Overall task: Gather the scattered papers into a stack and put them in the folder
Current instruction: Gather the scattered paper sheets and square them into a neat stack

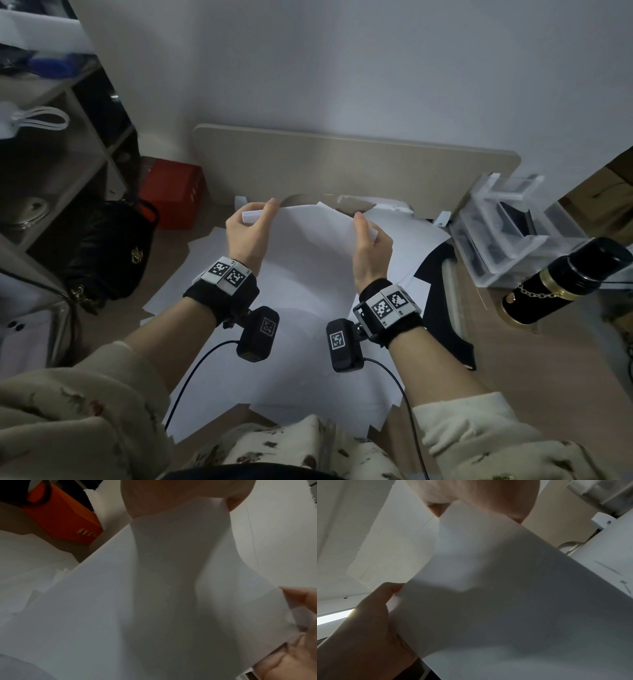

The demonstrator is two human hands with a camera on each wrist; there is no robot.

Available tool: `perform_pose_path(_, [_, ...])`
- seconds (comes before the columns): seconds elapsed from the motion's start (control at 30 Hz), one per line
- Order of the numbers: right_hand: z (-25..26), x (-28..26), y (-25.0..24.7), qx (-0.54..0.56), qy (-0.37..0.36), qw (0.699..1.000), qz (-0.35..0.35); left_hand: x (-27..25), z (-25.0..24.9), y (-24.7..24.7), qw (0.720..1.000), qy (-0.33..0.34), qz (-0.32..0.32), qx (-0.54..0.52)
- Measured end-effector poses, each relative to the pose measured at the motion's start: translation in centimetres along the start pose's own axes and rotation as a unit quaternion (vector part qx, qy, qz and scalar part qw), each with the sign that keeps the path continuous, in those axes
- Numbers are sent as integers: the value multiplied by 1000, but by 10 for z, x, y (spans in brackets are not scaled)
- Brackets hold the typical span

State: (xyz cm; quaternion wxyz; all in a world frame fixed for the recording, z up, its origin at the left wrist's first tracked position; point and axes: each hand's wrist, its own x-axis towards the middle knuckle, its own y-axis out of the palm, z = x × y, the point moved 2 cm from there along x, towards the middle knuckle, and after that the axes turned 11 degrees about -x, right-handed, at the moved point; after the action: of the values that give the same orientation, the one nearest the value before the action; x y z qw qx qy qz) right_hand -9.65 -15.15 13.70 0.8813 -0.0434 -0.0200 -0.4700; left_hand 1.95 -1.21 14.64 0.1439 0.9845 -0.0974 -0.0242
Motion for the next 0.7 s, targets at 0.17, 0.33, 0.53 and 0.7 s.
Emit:
perform_pose_path(0.17, [-12,0,3,-14,27,998,57,0,3,-6,1000,8,29,-5])
perform_pose_path(0.33, [-28,-3,-1,-71,55,992,91,2,18,-18,997,-17,72,-8])
perform_pose_path(0.53, [-47,-8,-5,-87,101,983,128,6,46,-37,989,-69,125,42])
perform_pose_path(0.7, [-71,-7,-6,-129,148,969,151,11,59,-47,976,-109,179,66])
